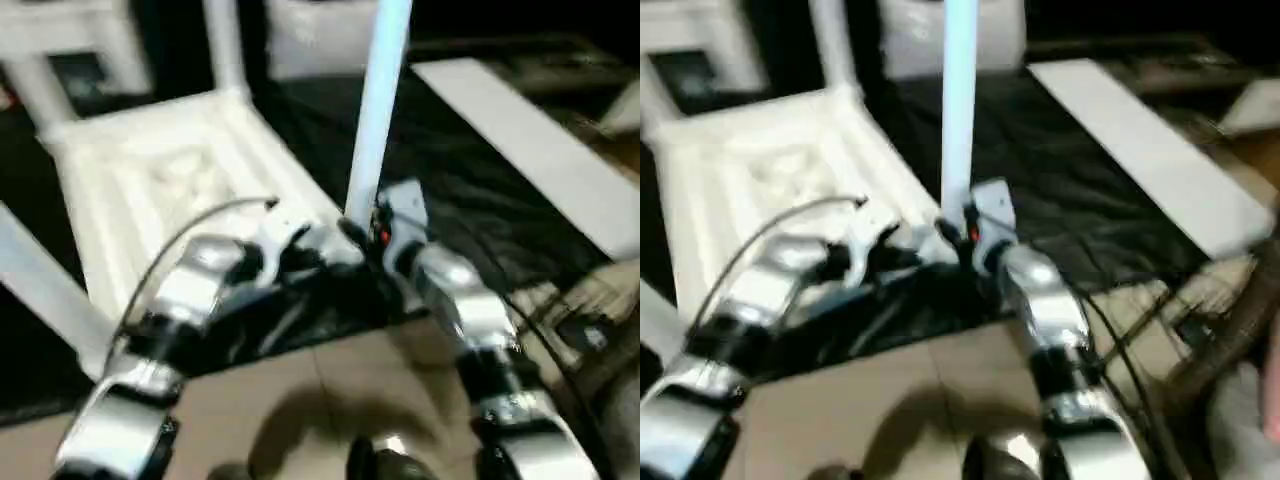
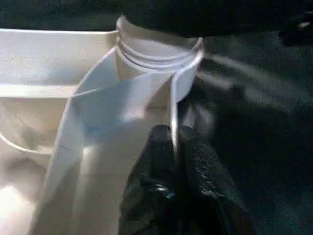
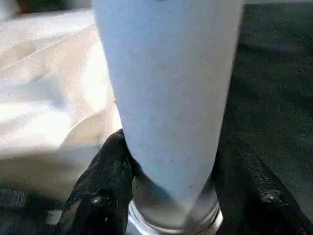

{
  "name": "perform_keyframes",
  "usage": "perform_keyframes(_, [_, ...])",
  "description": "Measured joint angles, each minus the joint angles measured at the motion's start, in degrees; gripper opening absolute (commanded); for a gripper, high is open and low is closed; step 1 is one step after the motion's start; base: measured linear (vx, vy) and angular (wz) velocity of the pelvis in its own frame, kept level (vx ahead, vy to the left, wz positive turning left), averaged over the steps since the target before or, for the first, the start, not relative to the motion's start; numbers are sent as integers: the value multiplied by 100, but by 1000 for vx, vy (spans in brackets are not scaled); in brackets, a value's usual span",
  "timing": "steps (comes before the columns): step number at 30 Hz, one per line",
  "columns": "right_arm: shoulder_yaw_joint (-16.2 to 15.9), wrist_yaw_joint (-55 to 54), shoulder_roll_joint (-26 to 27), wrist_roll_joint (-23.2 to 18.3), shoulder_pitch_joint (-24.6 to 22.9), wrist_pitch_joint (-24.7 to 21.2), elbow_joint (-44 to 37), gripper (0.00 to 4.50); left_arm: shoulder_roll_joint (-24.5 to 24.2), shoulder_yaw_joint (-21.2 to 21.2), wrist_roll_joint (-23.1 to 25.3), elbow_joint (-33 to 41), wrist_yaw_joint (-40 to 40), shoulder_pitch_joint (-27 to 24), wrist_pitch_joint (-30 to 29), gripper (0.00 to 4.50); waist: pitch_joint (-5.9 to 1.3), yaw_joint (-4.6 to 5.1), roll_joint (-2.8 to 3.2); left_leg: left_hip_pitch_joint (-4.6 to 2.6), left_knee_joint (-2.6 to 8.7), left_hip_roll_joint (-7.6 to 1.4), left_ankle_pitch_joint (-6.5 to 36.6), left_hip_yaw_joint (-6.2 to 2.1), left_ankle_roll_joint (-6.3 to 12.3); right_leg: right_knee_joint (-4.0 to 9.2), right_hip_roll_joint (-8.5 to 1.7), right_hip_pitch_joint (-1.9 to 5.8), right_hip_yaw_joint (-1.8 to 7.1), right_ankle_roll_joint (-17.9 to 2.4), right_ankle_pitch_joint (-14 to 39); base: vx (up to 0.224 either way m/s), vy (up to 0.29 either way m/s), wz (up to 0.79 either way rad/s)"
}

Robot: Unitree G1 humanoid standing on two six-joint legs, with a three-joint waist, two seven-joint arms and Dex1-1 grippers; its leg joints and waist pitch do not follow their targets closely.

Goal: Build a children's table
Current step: Rotate leg to tighten

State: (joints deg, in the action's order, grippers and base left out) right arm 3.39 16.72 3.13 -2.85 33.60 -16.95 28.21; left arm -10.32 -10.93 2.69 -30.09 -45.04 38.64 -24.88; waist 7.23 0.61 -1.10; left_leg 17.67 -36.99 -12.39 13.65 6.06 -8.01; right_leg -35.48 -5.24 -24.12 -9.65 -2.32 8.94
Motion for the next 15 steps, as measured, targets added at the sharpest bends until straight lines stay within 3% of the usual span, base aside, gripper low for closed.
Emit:
perform_keyframes(1, [26,-30,8,0,9,28,18,251,45,4,1,0,69,-2,-14,0,6,-12,-15,-50,19,16,32,52,37,38,-31,-6,-24,-1,1,90,4,-5])
perform_keyframes(2, [25,-30,65,-43,55,111,20,251,39,54,-4,21,85,12,-18,0,-5,-21,57,34,55,12,112,9,174,202,-56,34,-187,3,-1,90,4,-5])
perform_keyframes(3, [25,-34,69,-66,74,159,20,275,38,92,-18,44,80,20,-18,0,-31,5,154,167,112,-51,117,-98,186,376,-56,68,-357,40,-24,128,71,-38])
perform_keyframes(4, [25,-21,57,-78,74,205,16,285,36,97,-24,72,82,25,-18,0,-37,6,171,187,151,-103,79,-113,131,461,-22,71,-384,88,-54,74,64,-12])
perform_keyframes(5, [-10,34,7,-83,45,258,3,294,32,79,-27,102,77,25,-18,0,-43,20,168,188,131,-117,-9,-89,24,422,-14,65,-327,-3,-128,74,64,-12])
perform_keyframes(7, [-125,195,-115,-63,-28,387,-17,312,13,46,-30,120,59,22,-11,0,-47,21,119,149,129,-2,11,-24,40,409,-27,55,-165,-77,-323,57,38,11])
perform_keyframes(8, [-255,369,-226,-9,-65,465,-64,322,-71,31,-35,168,5,22,0,0,-48,5,120,143,184,19,7,7,42,421,-37,35,-133,-76,-322,60,50,10])
perform_keyframes(12, [-387,920,-494,8,-269,682,-300,358,-331,-45,-52,293,-245,-1,160,0,-62,-86,102,202,216,35,-21,34,96,369,-16,-83,-28,-81,-324,0,0,0])
perform_keyframes(15, [-522,1572,-865,-125,-539,837,-572,385,-571,-115,-70,413,-529,-87,370,0,-64,-127,99,236,214,37,-18,40,113,310,-19,-142,-19,-103,-302,0,0,0])
